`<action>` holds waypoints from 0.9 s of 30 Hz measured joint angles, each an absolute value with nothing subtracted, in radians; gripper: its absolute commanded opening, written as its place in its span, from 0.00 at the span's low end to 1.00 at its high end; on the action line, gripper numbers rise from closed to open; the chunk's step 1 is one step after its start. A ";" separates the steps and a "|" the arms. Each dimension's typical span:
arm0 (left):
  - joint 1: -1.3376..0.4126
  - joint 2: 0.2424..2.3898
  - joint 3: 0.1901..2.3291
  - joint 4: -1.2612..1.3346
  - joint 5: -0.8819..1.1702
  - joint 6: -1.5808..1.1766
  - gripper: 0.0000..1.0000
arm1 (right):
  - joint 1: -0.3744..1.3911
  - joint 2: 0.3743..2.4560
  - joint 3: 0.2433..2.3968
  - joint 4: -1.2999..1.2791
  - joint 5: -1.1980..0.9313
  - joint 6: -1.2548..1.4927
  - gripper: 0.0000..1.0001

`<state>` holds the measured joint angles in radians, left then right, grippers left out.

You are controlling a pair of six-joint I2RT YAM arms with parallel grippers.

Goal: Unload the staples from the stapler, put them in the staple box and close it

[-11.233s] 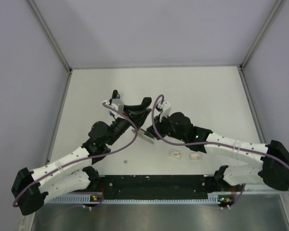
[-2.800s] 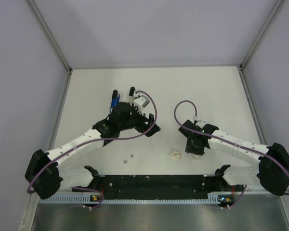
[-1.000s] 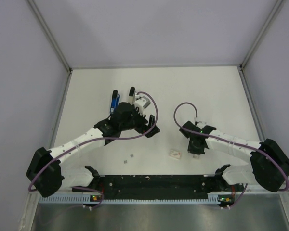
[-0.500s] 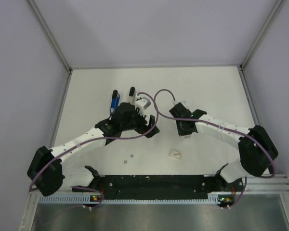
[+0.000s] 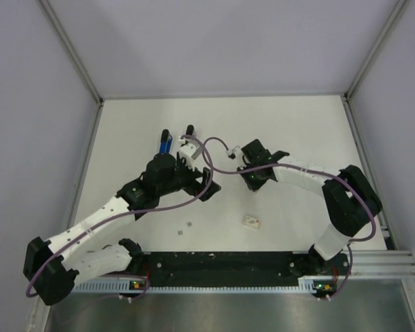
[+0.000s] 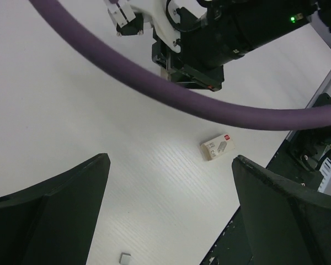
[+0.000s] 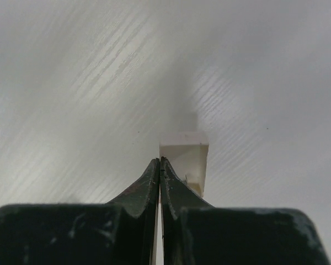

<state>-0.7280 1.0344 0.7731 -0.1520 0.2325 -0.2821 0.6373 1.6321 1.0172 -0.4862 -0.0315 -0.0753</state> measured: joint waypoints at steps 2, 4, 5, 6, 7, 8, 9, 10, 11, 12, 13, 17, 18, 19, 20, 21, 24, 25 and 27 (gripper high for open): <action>-0.728 0.994 0.759 -0.163 0.230 -0.285 0.99 | 0.634 1.654 1.017 -0.488 -0.061 -0.116 0.02; -0.728 0.949 0.742 -0.183 0.230 -0.290 0.99 | 0.634 1.676 1.019 -0.498 -0.085 -0.151 0.08; -0.728 0.923 0.733 -0.197 0.230 -0.294 0.99 | 0.634 1.688 1.026 -0.509 -0.094 -0.165 0.10; -0.728 0.905 0.729 -0.206 0.231 -0.297 0.99 | 0.633 1.699 1.032 -0.519 -0.104 -0.176 0.14; -0.728 0.882 0.723 -0.218 0.231 -0.302 0.99 | 0.633 1.703 1.037 -0.525 -0.113 -0.184 0.19; -0.728 0.856 0.719 -0.229 0.231 -0.308 0.99 | 0.633 1.705 1.039 -0.527 -0.123 -0.192 0.22; -0.728 0.831 0.715 -0.241 0.230 -0.313 0.99 | 0.633 1.705 1.042 -0.532 -0.134 -0.199 0.24; -0.728 0.806 0.711 -0.249 0.230 -0.316 0.99 | 0.633 1.705 1.044 -0.533 -0.142 -0.203 0.27; -0.728 0.786 0.710 -0.256 0.230 -0.318 0.99 | 0.633 1.705 1.048 -0.537 -0.149 -0.207 0.30; -0.728 0.763 0.708 -0.262 0.229 -0.322 0.99 | 0.633 1.705 1.049 -0.538 -0.153 -0.209 0.31; -0.728 0.738 0.706 -0.266 0.226 -0.324 0.99 | 0.633 1.703 1.050 -0.538 -0.154 -0.208 0.32; -0.728 0.658 0.705 -0.281 0.213 -0.332 0.99 | 0.635 1.671 1.050 -0.550 -0.131 -0.198 0.34; -0.728 0.647 0.705 -0.286 0.209 -0.334 0.99 | 0.637 1.653 1.050 -0.554 -0.121 -0.192 0.35; -0.728 0.640 0.705 -0.291 0.206 -0.334 0.99 | 0.641 1.626 1.050 -0.561 -0.109 -0.184 0.37; -0.728 0.632 0.705 -0.297 0.200 -0.334 0.99 | 0.645 1.596 1.050 -0.570 -0.094 -0.173 0.38; -0.728 0.629 0.705 -0.302 0.197 -0.334 0.99 | 0.652 1.564 1.050 -0.577 -0.076 -0.160 0.41; -0.728 0.628 0.706 -0.320 0.186 -0.334 0.98 | 0.698 1.471 1.061 -0.596 -0.030 -0.108 0.43; -0.728 0.629 0.706 -0.323 0.182 -0.333 0.98 | 0.716 1.439 1.063 -0.593 -0.020 -0.079 0.43; -0.728 0.631 0.706 -0.330 0.166 -0.332 0.99 | 0.735 1.395 1.063 -0.592 -0.004 -0.018 0.41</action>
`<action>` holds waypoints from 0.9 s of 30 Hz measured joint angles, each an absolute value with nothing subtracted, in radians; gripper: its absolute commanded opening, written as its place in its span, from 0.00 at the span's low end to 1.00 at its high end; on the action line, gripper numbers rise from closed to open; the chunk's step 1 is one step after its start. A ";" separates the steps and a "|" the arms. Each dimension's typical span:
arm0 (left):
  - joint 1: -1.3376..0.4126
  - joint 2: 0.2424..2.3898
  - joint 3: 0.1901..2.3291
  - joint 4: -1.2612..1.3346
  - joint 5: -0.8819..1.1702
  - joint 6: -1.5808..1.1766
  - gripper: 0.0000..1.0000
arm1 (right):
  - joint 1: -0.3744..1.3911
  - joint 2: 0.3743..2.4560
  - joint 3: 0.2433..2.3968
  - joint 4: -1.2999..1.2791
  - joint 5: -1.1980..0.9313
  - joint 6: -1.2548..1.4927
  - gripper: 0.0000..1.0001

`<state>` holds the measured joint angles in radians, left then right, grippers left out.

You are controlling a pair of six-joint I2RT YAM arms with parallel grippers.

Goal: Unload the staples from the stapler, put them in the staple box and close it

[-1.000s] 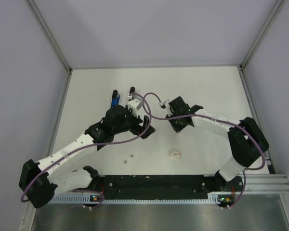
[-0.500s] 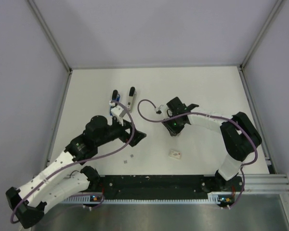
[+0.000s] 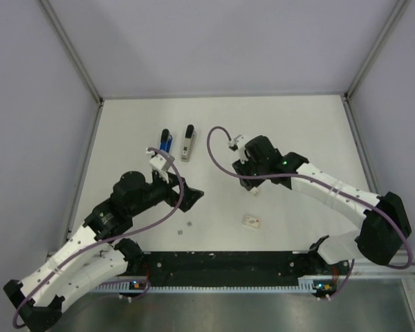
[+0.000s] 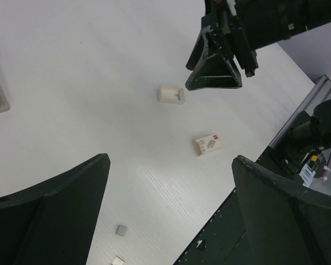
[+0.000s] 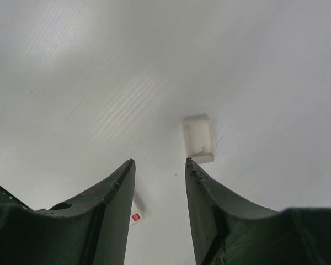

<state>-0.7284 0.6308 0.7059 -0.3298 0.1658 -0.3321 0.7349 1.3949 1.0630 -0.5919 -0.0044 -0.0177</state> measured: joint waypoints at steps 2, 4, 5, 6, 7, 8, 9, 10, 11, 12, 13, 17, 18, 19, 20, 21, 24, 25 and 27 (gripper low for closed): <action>-0.728 0.628 0.704 -0.331 0.140 -0.341 0.98 | 0.739 1.364 1.063 -0.591 0.006 0.051 0.41; -0.728 0.626 0.694 -0.331 0.112 -0.356 0.99 | 0.736 1.357 1.063 -0.590 -0.001 0.106 0.42; -0.728 0.630 0.685 -0.331 0.103 -0.366 0.99 | 0.735 1.359 1.062 -0.587 -0.014 0.129 0.44; -0.728 0.633 0.680 -0.332 0.096 -0.373 0.99 | 0.735 1.360 1.060 -0.583 -0.035 0.149 0.48; -0.728 0.642 0.674 -0.338 0.091 -0.385 0.99 | 0.735 1.361 1.059 -0.572 -0.064 0.171 0.50; -0.728 0.654 0.669 -0.346 0.087 -0.398 0.99 | 0.736 1.361 1.054 -0.556 -0.090 0.189 0.51; -0.728 0.664 0.665 -0.352 0.084 -0.407 0.99 | 0.738 1.361 1.047 -0.531 -0.124 0.212 0.52; -0.728 0.678 0.656 -0.359 0.076 -0.425 0.99 | 0.743 1.361 1.035 -0.505 -0.151 0.234 0.53; -0.728 0.686 0.647 -0.362 0.070 -0.437 0.98 | 0.752 1.361 1.024 -0.484 -0.169 0.249 0.53; -0.728 0.694 0.632 -0.364 0.059 -0.454 0.98 | 0.768 1.361 1.012 -0.466 -0.180 0.261 0.53; -0.728 0.697 0.617 -0.370 0.047 -0.474 0.98 | 0.791 1.361 1.002 -0.454 -0.189 0.273 0.53; -0.728 0.696 0.544 -0.364 0.015 -0.537 0.97 | 0.880 1.361 0.988 -0.418 -0.225 0.301 0.53; -0.728 0.696 0.524 -0.362 0.015 -0.551 0.96 | 0.894 1.361 0.984 -0.407 -0.230 0.308 0.53; -0.728 0.697 0.507 -0.360 0.019 -0.560 0.96 | 0.903 1.361 0.979 -0.397 -0.234 0.312 0.53; -0.728 0.698 0.486 -0.356 0.028 -0.572 0.95 | 0.908 1.359 0.972 -0.389 -0.236 0.316 0.53; -0.728 0.701 0.467 -0.353 0.038 -0.580 0.95 | 0.910 1.358 0.961 -0.382 -0.237 0.318 0.53; -0.729 0.734 0.421 -0.352 0.067 -0.604 0.92 | 0.910 1.336 0.917 -0.381 -0.237 0.319 0.53; -0.729 0.740 0.413 -0.353 0.069 -0.607 0.92 | 0.910 1.328 0.907 -0.383 -0.237 0.319 0.53; -0.729 0.745 0.403 -0.361 0.067 -0.620 0.90 | 0.910 1.309 0.889 -0.389 -0.239 0.318 0.52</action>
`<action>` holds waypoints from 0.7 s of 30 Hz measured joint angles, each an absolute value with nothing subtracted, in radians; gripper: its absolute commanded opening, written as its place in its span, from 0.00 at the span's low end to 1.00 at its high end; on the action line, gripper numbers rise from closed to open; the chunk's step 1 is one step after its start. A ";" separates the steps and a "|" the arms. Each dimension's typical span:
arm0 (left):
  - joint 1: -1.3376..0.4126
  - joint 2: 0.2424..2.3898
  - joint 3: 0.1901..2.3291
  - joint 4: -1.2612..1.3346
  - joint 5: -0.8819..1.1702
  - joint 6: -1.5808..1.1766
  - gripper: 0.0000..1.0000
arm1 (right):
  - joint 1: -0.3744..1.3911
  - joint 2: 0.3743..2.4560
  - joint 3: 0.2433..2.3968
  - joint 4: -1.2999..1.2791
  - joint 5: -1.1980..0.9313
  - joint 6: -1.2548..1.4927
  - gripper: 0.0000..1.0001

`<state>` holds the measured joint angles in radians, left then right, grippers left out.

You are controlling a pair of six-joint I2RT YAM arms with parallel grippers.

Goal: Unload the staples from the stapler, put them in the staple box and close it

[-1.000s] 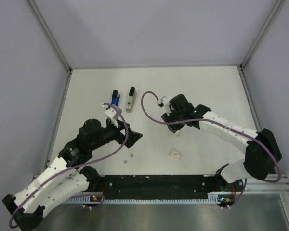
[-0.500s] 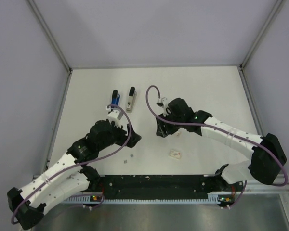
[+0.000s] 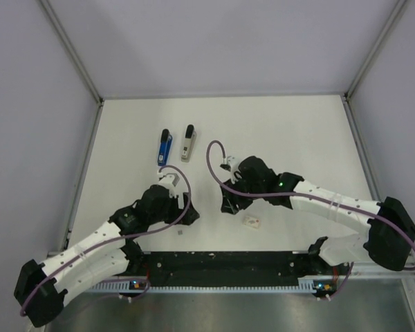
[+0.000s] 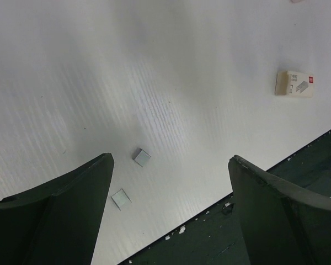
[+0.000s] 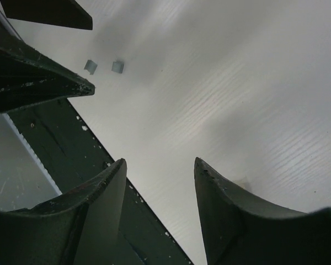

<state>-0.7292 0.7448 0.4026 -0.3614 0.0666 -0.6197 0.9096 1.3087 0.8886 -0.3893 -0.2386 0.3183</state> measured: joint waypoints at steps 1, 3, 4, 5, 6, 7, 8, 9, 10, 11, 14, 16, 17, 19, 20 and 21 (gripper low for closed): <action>-0.729 0.743 0.402 -0.370 0.060 -0.628 0.89 | 0.910 1.298 0.881 -0.387 -0.240 0.318 0.52; -0.729 0.733 0.402 -0.377 0.025 -0.647 0.89 | 0.915 1.284 0.875 -0.384 -0.242 0.321 0.52; -0.729 0.726 0.402 -0.382 0.009 -0.654 0.89 | 0.923 1.282 0.872 -0.376 -0.242 0.327 0.52; -0.729 0.713 0.405 -0.397 -0.021 -0.662 0.89 | 0.935 1.283 0.869 -0.364 -0.241 0.337 0.52; -0.729 0.700 0.409 -0.412 -0.049 -0.669 0.89 | 0.947 1.286 0.867 -0.355 -0.240 0.345 0.52; -0.729 0.690 0.414 -0.424 -0.073 -0.674 0.89 | 0.967 1.293 0.863 -0.339 -0.232 0.359 0.52; -0.729 0.678 0.421 -0.437 -0.102 -0.679 0.89 | 0.982 1.303 0.863 -0.329 -0.228 0.369 0.52; -0.729 0.666 0.430 -0.448 -0.133 -0.682 0.88 | 1.008 1.322 0.864 -0.311 -0.212 0.385 0.52; -0.729 0.658 0.438 -0.454 -0.153 -0.682 0.87 | 1.024 1.340 0.864 -0.297 -0.204 0.396 0.52; -0.729 0.650 0.448 -0.462 -0.175 -0.683 0.87 | 1.044 1.364 0.864 -0.282 -0.189 0.411 0.52; -0.729 0.632 0.479 -0.487 -0.225 -0.685 0.86 | 1.094 1.448 0.867 -0.246 -0.144 0.461 0.52; -0.729 0.619 0.494 -0.506 -0.242 -0.689 0.85 | 1.119 1.495 0.872 -0.235 -0.112 0.493 0.52; -0.729 0.604 0.502 -0.519 -0.252 -0.690 0.85 | 1.130 1.519 0.878 -0.223 -0.096 0.510 0.52; -0.729 0.577 0.509 -0.537 -0.262 -0.692 0.83 | 1.151 1.563 0.894 -0.204 -0.057 0.542 0.52; -0.729 0.557 0.511 -0.545 -0.265 -0.693 0.81 | 1.159 1.581 0.906 -0.197 -0.042 0.556 0.52; -0.729 0.535 0.511 -0.553 -0.270 -0.694 0.79 | 1.165 1.596 0.915 -0.188 -0.030 0.566 0.52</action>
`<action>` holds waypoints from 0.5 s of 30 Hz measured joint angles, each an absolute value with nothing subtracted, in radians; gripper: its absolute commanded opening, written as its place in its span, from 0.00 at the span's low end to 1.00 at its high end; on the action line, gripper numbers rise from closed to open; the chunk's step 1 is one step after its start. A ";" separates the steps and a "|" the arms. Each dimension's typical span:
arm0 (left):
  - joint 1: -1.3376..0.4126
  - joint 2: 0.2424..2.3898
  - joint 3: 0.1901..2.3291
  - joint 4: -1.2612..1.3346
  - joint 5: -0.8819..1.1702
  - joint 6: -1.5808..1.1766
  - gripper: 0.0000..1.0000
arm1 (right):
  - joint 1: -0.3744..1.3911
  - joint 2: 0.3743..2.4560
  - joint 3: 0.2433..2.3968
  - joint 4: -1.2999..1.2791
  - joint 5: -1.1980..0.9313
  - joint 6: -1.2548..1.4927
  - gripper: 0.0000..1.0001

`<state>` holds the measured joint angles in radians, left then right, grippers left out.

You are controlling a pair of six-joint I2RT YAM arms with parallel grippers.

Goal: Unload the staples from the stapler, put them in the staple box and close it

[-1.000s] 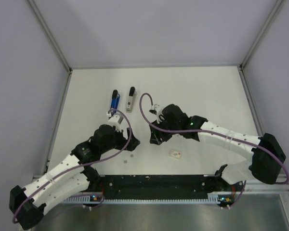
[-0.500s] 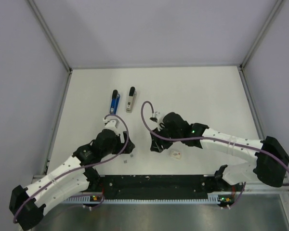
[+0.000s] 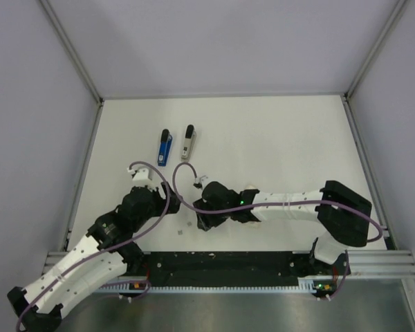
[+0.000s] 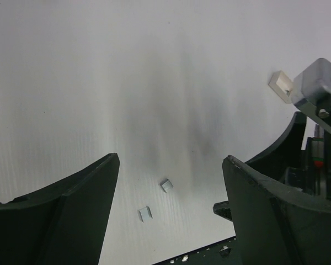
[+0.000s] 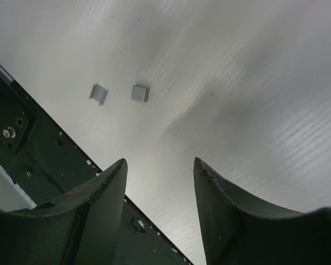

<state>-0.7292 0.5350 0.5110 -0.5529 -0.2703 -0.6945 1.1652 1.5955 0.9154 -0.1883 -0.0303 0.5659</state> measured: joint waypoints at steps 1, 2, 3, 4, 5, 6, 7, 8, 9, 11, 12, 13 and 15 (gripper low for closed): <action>-0.729 0.513 0.511 -0.560 -0.273 -0.698 0.76 | 1.174 1.616 0.934 -0.180 -0.017 0.580 0.52; -0.729 0.488 0.511 -0.566 -0.276 -0.700 0.74 | 1.182 1.634 0.949 -0.170 -0.008 0.591 0.52; -0.729 0.462 0.511 -0.574 -0.279 -0.702 0.72 | 1.190 1.649 0.966 -0.162 -0.001 0.605 0.52; -0.729 0.435 0.511 -0.582 -0.282 -0.702 0.69 | 1.198 1.663 0.983 -0.154 0.004 0.615 0.52; -0.729 0.413 0.511 -0.588 -0.285 -0.702 0.66 | 1.204 1.673 0.995 -0.145 0.006 0.627 0.52; -0.729 0.384 0.511 -0.592 -0.288 -0.701 0.65 | 1.212 1.685 1.010 -0.137 0.009 0.641 0.52; -0.729 0.360 0.511 -0.595 -0.292 -0.701 0.61 | 1.219 1.695 1.024 -0.130 0.010 0.656 0.52; -0.729 0.334 0.512 -0.600 -0.299 -0.698 0.58 | 1.226 1.704 1.034 -0.123 0.012 0.668 0.52; -0.729 0.322 0.514 -0.607 -0.304 -0.697 0.54 | 1.232 1.713 1.047 -0.119 0.014 0.684 0.52; -0.729 0.304 0.524 -0.624 -0.309 -0.690 0.49 | 1.242 1.738 1.077 -0.118 0.017 0.707 0.52; -0.729 0.297 0.529 -0.632 -0.311 -0.687 0.47 | 1.245 1.752 1.092 -0.119 0.019 0.719 0.52; -0.729 0.288 0.533 -0.638 -0.312 -0.685 0.47 | 1.250 1.766 1.107 -0.120 0.023 0.730 0.52; -0.729 0.268 0.539 -0.648 -0.313 -0.680 0.47 | 1.264 1.795 1.137 -0.128 0.029 0.751 0.52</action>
